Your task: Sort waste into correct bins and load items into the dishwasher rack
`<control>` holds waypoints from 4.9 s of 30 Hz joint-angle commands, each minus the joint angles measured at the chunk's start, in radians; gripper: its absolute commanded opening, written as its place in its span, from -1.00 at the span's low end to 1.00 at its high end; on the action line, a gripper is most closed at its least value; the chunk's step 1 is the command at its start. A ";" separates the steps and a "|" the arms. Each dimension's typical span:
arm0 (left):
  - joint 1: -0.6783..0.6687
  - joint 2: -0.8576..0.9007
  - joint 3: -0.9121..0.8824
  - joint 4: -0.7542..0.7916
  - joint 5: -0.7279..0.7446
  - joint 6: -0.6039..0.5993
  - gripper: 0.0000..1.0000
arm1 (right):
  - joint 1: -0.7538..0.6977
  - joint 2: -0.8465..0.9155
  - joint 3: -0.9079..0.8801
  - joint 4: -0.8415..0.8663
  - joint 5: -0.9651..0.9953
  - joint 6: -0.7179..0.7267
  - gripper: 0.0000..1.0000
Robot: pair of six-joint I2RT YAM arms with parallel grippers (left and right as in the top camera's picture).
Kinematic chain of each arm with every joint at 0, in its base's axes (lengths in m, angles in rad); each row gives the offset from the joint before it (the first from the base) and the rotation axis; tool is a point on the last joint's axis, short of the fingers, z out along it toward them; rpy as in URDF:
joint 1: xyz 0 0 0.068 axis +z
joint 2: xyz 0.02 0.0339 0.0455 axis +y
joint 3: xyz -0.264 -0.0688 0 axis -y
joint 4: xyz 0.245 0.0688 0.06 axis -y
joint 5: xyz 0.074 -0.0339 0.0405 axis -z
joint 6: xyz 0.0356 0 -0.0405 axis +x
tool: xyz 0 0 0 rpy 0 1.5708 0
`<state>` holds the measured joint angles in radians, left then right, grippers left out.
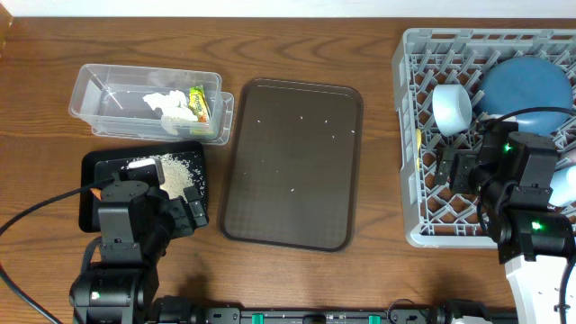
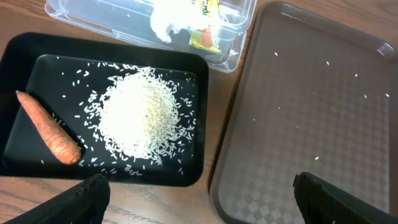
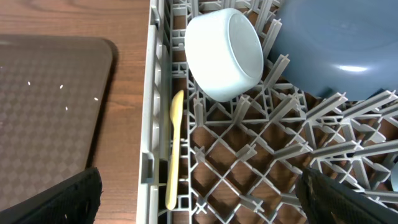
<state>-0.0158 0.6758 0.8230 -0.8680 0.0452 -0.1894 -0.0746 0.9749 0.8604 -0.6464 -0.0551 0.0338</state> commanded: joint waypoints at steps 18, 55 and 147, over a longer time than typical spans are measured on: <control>0.003 -0.003 -0.008 -0.003 -0.012 0.002 0.93 | 0.034 -0.625 -0.589 0.491 -0.006 -0.012 0.98; 0.003 -0.003 -0.008 -0.003 -0.012 0.002 0.93 | 0.056 -0.969 -0.855 0.579 -0.035 -0.091 0.99; 0.003 -0.672 -0.819 0.795 -0.054 0.215 0.93 | 0.056 -0.969 -0.855 0.579 -0.035 -0.091 0.98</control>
<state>-0.0158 0.0101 0.0181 -0.0254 0.0006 0.0082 -0.0311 0.0147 0.0071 -0.0639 -0.0860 -0.0414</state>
